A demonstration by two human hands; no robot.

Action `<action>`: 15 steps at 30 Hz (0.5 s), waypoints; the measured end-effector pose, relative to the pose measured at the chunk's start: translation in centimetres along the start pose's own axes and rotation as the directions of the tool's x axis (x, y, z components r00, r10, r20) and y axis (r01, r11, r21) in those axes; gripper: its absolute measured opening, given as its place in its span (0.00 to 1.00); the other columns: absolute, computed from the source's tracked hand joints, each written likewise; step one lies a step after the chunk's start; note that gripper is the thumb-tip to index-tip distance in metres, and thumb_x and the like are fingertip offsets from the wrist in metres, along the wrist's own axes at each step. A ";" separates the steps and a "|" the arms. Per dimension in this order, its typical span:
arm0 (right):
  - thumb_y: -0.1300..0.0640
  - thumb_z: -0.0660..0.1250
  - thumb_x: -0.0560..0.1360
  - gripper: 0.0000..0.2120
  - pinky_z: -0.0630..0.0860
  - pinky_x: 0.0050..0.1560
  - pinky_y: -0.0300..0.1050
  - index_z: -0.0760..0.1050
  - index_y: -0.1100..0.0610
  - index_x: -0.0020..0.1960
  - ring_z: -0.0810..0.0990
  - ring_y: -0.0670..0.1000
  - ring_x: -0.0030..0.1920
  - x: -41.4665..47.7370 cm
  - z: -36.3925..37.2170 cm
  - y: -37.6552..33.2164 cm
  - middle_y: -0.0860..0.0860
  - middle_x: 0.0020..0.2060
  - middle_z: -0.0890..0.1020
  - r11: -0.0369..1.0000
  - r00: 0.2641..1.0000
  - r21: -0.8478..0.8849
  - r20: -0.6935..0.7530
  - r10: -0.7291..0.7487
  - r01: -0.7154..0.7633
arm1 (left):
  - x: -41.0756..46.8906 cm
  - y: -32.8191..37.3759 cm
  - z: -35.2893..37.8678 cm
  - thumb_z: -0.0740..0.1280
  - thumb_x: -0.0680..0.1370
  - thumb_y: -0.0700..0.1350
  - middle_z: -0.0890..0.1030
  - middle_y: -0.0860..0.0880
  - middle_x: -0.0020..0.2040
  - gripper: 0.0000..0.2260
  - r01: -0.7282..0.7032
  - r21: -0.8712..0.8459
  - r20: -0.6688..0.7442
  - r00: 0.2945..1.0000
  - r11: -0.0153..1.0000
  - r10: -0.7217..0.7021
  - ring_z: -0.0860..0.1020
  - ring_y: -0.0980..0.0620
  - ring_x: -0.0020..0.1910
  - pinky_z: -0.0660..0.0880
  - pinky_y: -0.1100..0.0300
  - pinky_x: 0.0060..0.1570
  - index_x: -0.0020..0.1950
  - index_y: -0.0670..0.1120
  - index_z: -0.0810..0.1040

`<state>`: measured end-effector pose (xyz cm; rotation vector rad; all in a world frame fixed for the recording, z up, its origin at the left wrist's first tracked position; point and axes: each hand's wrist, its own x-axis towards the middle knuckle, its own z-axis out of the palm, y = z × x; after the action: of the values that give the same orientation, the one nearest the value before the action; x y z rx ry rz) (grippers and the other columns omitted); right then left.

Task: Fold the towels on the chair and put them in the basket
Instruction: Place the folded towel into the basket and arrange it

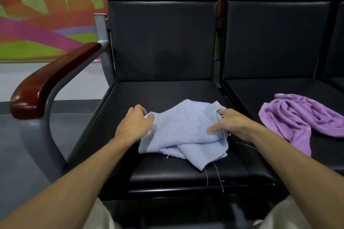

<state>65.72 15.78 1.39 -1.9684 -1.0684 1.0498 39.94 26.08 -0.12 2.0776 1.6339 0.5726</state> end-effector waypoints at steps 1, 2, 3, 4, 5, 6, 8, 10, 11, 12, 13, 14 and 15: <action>0.65 0.75 0.67 0.16 0.80 0.52 0.52 0.78 0.63 0.54 0.83 0.55 0.51 0.0 -0.1 0.2 0.55 0.50 0.83 1.000 1.000 -0.026 -0.018 -0.011 0.010 | -0.1 0.4 0.1 0.61 0.77 0.58 0.75 0.51 0.50 0.13 -0.003 0.023 0.025 1.000 1.000 0.003 0.77 0.50 0.45 0.76 0.51 0.47 0.50 0.49 0.71; 0.63 0.75 0.68 0.15 0.80 0.48 0.51 0.78 0.66 0.53 0.83 0.55 0.47 -0.1 -0.3 0.2 0.55 0.48 0.83 0.999 0.999 -0.031 -0.042 -0.030 0.028 | -0.1 0.8 0.3 0.61 0.75 0.59 0.75 0.51 0.50 0.15 -0.005 0.083 0.083 0.997 0.997 -0.002 0.77 0.50 0.47 0.76 0.52 0.47 0.50 0.49 0.70; 0.61 0.74 0.70 0.15 0.78 0.42 0.48 0.78 0.69 0.52 0.82 0.54 0.43 -0.2 -0.5 0.3 0.55 0.44 0.83 0.999 0.997 -0.006 -0.067 -0.047 0.047 | -0.2 1.1 0.3 0.63 0.75 0.60 0.73 0.51 0.50 0.15 -0.007 0.179 0.166 0.986 0.984 -0.023 0.76 0.49 0.48 0.75 0.54 0.46 0.50 0.49 0.68; 0.60 0.73 0.71 0.14 0.76 0.38 0.46 0.78 0.70 0.50 0.81 0.53 0.40 -0.2 -0.7 0.3 0.56 0.42 0.83 0.998 0.995 0.035 -0.088 -0.056 0.060 | -0.4 1.3 0.3 0.64 0.74 0.58 0.72 0.51 0.49 0.14 -0.012 0.268 0.237 0.970 0.963 -0.054 0.76 0.49 0.49 0.73 0.55 0.45 0.49 0.50 0.67; 0.58 0.73 0.72 0.14 0.74 0.36 0.45 0.79 0.70 0.49 0.81 0.52 0.37 -0.4 -0.9 0.2 0.57 0.41 0.83 0.995 0.993 0.080 -0.101 -0.059 0.067 | -0.4 1.4 0.3 0.66 0.74 0.56 0.73 0.51 0.49 0.13 -0.015 0.326 0.274 0.959 0.945 -0.079 0.76 0.49 0.48 0.73 0.56 0.42 0.48 0.50 0.67; 0.57 0.72 0.73 0.13 0.74 0.36 0.45 0.80 0.69 0.48 0.81 0.54 0.37 -0.5 -1.0 0.2 0.59 0.41 0.83 0.990 0.993 0.126 -0.106 -0.053 0.066 | -0.3 1.4 0.2 0.66 0.73 0.52 0.75 0.50 0.47 0.10 -0.014 0.356 0.286 0.954 0.934 -0.094 0.77 0.49 0.46 0.73 0.57 0.40 0.47 0.48 0.70; 0.54 0.73 0.73 0.14 0.77 0.42 0.52 0.81 0.67 0.47 0.83 0.58 0.41 -0.5 -1.4 0.3 0.60 0.43 0.85 0.981 0.993 0.187 -0.114 -0.028 0.049 | -0.1 1.3 -0.4 0.67 0.73 0.46 0.78 0.50 0.44 0.07 0.006 0.383 0.292 0.948 0.924 -0.127 0.79 0.50 0.43 0.76 0.58 0.39 0.49 0.46 0.77; 0.54 0.73 0.73 0.14 0.80 0.52 0.56 0.81 0.65 0.49 0.84 0.59 0.47 -0.4 -1.6 0.3 0.59 0.44 0.85 0.972 0.991 0.233 -0.130 0.010 0.021 | 0.1 1.1 -1.0 0.67 0.72 0.43 0.79 0.49 0.44 0.07 0.031 0.390 0.300 0.940 0.920 -0.159 0.80 0.50 0.42 0.78 0.57 0.42 0.49 0.46 0.79; 0.55 0.73 0.73 0.13 0.80 0.55 0.57 0.81 0.65 0.50 0.84 0.59 0.48 -0.4 -1.6 0.3 0.59 0.45 0.85 0.963 0.991 0.268 -0.131 0.027 0.009 | -0.1 1.0 -1.2 0.66 0.72 0.43 0.79 0.49 0.43 0.07 0.027 0.398 0.310 0.937 0.917 -0.163 0.80 0.50 0.41 0.79 0.57 0.43 0.49 0.46 0.79; 0.56 0.72 0.73 0.12 0.79 0.57 0.59 0.81 0.65 0.50 0.84 0.60 0.50 -0.2 -1.5 0.2 0.59 0.46 0.85 0.949 0.991 0.314 -0.125 0.040 0.002 | -0.4 1.1 -1.3 0.66 0.73 0.44 0.79 0.49 0.43 0.06 0.007 0.422 0.321 0.934 0.907 -0.156 0.80 0.50 0.41 0.79 0.56 0.43 0.48 0.46 0.78; 0.57 0.72 0.73 0.12 0.77 0.59 0.59 0.81 0.64 0.51 0.83 0.61 0.52 -0.1 -1.4 0.1 0.60 0.48 0.85 0.930 0.992 0.369 -0.113 0.050 -0.005 | -0.8 1.1 -1.3 0.65 0.74 0.45 0.77 0.50 0.42 0.05 -0.032 0.466 0.327 0.935 0.884 -0.139 0.79 0.51 0.41 0.77 0.57 0.42 0.48 0.46 0.76; 0.57 0.71 0.73 0.13 0.76 0.61 0.59 0.81 0.64 0.53 0.82 0.61 0.53 0.0 -1.2 0.1 0.60 0.50 0.84 0.905 0.994 0.426 -0.097 0.054 -0.008 | -1.2 1.2 -1.2 0.64 0.75 0.48 0.75 0.51 0.42 0.05 -0.071 0.512 0.326 0.938 0.856 -0.118 0.77 0.51 0.41 0.75 0.57 0.41 0.47 0.47 0.74; 0.57 0.70 0.72 0.14 0.74 0.60 0.56 0.80 0.64 0.55 0.82 0.61 0.54 0.1 -1.2 0.0 0.60 0.52 0.84 0.873 0.995 0.487 -0.081 0.052 -0.006 | -1.4 1.1 -1.1 0.63 0.77 0.49 0.74 0.52 0.41 0.06 -0.094 0.538 0.323 0.941 0.838 -0.102 0.76 0.51 0.41 0.72 0.58 0.40 0.46 0.47 0.72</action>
<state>66.79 15.69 1.86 -1.6050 -0.6411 1.1047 39.91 24.53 1.34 2.3840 1.7200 -0.3049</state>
